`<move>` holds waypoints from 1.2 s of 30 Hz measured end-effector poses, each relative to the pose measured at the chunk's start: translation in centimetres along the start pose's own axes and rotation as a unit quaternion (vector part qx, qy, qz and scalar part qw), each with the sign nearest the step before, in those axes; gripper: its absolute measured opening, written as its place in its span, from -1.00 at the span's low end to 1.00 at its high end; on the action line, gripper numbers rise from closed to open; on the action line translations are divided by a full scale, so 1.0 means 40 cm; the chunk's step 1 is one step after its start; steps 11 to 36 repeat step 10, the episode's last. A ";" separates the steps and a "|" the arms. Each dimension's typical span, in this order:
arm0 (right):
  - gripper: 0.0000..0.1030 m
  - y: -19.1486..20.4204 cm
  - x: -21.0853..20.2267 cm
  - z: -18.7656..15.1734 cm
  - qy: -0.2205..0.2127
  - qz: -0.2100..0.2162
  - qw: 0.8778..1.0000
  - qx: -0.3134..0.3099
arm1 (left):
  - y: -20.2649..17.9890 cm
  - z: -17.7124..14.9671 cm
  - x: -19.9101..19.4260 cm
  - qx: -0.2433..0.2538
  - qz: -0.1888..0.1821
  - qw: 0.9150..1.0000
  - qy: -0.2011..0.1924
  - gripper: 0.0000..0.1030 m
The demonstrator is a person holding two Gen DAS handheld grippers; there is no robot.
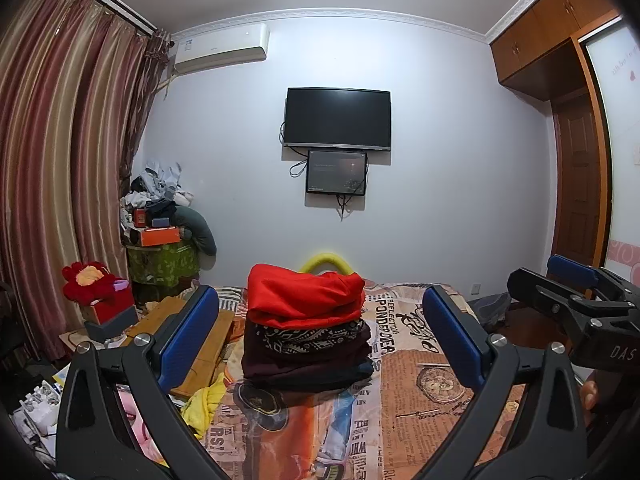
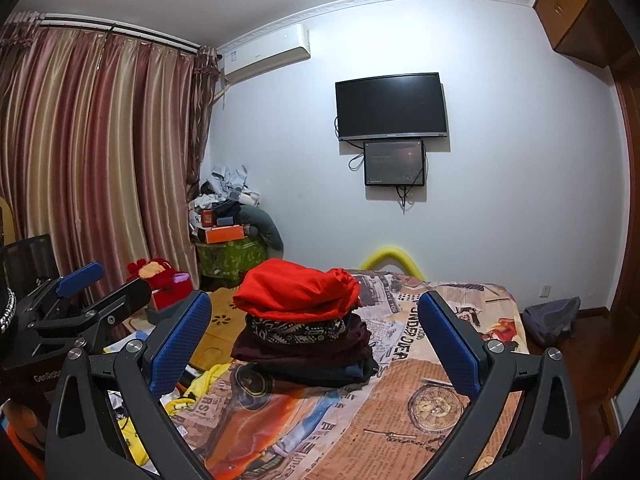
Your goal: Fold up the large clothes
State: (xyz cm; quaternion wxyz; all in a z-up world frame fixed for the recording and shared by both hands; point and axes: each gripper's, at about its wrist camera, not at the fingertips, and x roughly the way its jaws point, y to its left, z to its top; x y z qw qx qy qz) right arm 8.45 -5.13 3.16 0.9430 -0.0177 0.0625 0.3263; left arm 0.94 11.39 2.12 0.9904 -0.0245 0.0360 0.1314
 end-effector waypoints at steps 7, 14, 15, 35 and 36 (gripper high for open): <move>0.99 -0.008 0.005 -0.003 0.001 0.000 1.000 0.007 | -0.010 -0.009 0.001 0.005 -0.003 1.000 0.002 0.99; 0.99 -0.009 0.007 -0.007 0.004 0.000 1.000 0.010 | -0.011 -0.013 0.004 0.006 0.000 1.000 0.004 0.99; 0.99 -0.009 0.007 -0.007 0.004 0.000 1.000 0.010 | -0.011 -0.013 0.004 0.006 0.000 1.000 0.004 0.99; 0.99 -0.009 0.007 -0.007 0.004 0.000 1.000 0.010 | -0.011 -0.013 0.004 0.006 0.000 1.000 0.004 0.99; 0.99 -0.009 0.007 -0.007 0.004 0.000 1.000 0.010 | -0.011 -0.013 0.004 0.006 0.000 1.000 0.004 0.99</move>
